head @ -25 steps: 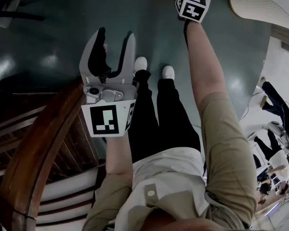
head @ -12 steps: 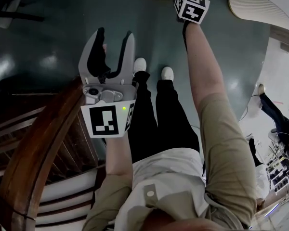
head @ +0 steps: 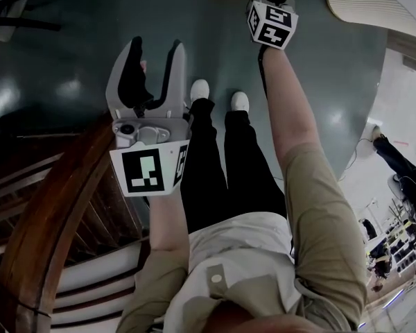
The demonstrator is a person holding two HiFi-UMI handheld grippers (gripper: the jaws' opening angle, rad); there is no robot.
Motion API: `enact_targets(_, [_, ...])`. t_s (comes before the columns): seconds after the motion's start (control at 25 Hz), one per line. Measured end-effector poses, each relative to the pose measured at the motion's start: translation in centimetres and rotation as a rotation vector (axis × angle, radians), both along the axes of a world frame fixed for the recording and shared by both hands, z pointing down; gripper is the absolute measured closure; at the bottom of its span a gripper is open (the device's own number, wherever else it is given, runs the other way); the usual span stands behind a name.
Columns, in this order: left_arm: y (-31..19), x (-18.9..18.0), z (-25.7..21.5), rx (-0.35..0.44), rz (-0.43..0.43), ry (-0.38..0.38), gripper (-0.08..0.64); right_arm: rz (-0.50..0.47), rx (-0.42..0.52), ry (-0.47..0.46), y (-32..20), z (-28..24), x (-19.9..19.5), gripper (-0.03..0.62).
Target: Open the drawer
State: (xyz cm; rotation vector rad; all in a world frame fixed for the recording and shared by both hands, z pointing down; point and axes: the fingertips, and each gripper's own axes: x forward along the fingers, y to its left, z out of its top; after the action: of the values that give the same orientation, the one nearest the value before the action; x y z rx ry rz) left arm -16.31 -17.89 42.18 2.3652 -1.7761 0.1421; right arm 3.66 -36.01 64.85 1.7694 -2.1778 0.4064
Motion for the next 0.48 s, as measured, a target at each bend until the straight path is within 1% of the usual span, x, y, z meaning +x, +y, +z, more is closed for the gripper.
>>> enact_targets(0.48, [1.2,0.7,-0.5,-0.004,0.021,0.000,0.348,-0.007,-0.018,0.011,2.9,0.1,0.1,0.488])
